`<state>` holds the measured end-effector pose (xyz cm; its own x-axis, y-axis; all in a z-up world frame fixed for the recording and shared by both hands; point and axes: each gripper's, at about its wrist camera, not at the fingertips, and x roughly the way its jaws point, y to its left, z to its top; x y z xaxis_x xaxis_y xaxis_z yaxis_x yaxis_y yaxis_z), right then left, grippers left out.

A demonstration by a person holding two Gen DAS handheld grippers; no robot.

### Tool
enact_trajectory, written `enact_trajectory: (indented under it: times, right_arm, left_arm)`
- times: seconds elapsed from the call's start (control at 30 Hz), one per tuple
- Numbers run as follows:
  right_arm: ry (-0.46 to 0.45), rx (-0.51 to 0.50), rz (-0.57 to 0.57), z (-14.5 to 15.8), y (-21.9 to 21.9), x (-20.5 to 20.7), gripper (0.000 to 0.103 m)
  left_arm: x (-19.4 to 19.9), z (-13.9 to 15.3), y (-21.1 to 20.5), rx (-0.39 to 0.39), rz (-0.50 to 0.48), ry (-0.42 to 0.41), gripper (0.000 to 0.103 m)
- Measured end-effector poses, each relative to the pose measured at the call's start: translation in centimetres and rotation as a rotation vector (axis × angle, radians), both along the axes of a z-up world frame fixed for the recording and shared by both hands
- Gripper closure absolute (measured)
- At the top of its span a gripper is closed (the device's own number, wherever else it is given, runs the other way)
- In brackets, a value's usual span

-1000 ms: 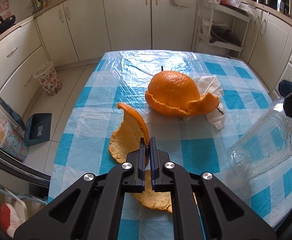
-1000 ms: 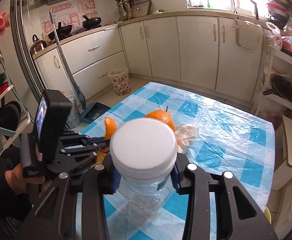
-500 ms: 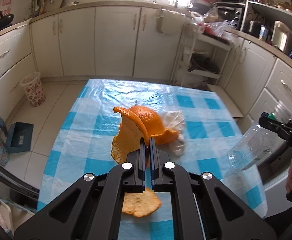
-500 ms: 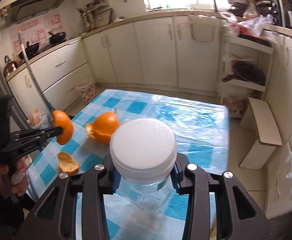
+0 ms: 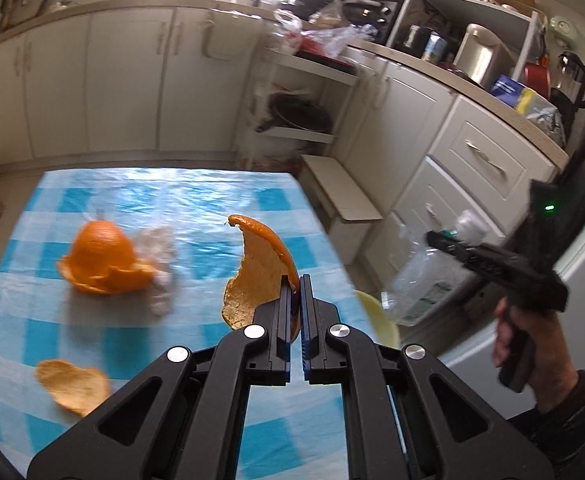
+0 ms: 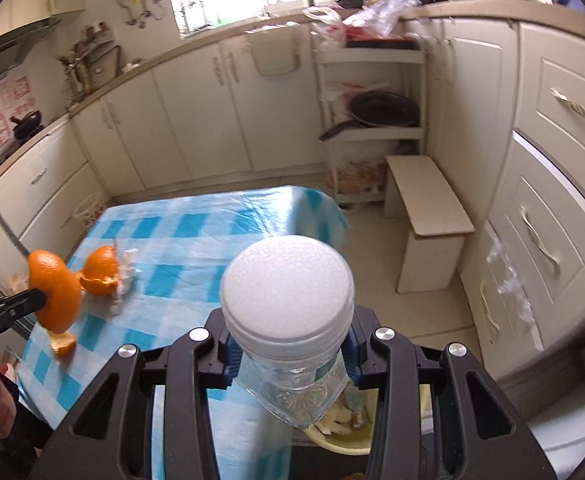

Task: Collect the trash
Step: 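Carry the peel and bottle over the yellow bucket with both grippers, then open both grippers to drop the peel and bottle into the bucket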

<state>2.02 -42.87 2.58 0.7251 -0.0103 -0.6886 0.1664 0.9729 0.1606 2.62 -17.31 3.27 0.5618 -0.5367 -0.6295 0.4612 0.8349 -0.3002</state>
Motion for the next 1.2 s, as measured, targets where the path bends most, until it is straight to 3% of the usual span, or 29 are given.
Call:
enact_trajectory:
  times: [0.23,0.43,0.53,0.6,0.93,1.2]
  right_arm:
    - [0.097,0.048,-0.048,-4.0,-3.1,0.7,0.063]
    - [0.153,0.077,-0.059,-6.5,-4.1,0.8,0.063]
    - [0.186,0.133,-0.097,-7.8,-5.3,0.9,0.053]
    - [0.179,0.182,-0.126,-7.7,-6.4,0.7,0.052]
    - [-0.117,0.309,-0.258,-0.5,-10.3,-3.0,0.038]
    - [-0.194,0.351,-0.279,1.3,-11.5,-3.4,0.036]
  left_arm:
    - [-1.3,-0.9,-8.9,-0.014,-0.112,0.044,0.099]
    - [-1.7,-2.0,-13.6,-0.013,-0.149,0.087,0.099]
    - [-1.5,-2.7,-14.8,0.001,-0.159,0.102,0.099]
    - [-1.4,-3.2,-15.6,0.009,-0.164,0.112,0.099]
    - [-0.9,-6.4,-21.0,0.048,-0.213,0.159,0.099]
    - [1.7,-11.0,-25.8,0.148,-0.199,0.232,0.096]
